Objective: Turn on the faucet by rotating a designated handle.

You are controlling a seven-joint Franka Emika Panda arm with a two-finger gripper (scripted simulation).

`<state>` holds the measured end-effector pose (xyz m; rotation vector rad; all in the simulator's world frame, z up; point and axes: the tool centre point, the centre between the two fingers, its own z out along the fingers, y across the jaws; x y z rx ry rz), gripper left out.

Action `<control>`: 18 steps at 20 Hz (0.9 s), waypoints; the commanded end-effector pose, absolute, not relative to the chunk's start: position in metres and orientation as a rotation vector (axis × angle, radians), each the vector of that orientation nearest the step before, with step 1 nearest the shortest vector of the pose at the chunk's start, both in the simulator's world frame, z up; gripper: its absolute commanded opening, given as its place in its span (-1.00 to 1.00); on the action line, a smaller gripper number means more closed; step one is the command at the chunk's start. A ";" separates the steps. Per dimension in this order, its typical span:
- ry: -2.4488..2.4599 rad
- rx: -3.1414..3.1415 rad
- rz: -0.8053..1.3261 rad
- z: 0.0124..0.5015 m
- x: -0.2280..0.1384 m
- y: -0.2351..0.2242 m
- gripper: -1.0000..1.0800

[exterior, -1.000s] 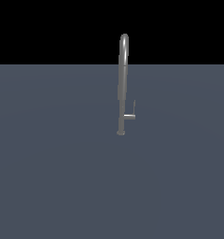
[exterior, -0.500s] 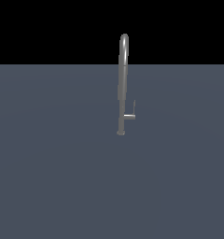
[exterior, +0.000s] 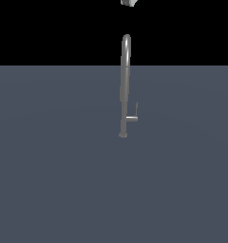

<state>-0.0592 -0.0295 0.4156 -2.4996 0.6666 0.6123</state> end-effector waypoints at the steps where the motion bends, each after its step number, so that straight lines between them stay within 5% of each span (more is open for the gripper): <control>1: 0.710 -2.436 0.651 0.406 -0.046 -0.034 -1.00; 18: 0.989 -1.923 0.905 0.315 0.032 -0.071 -1.00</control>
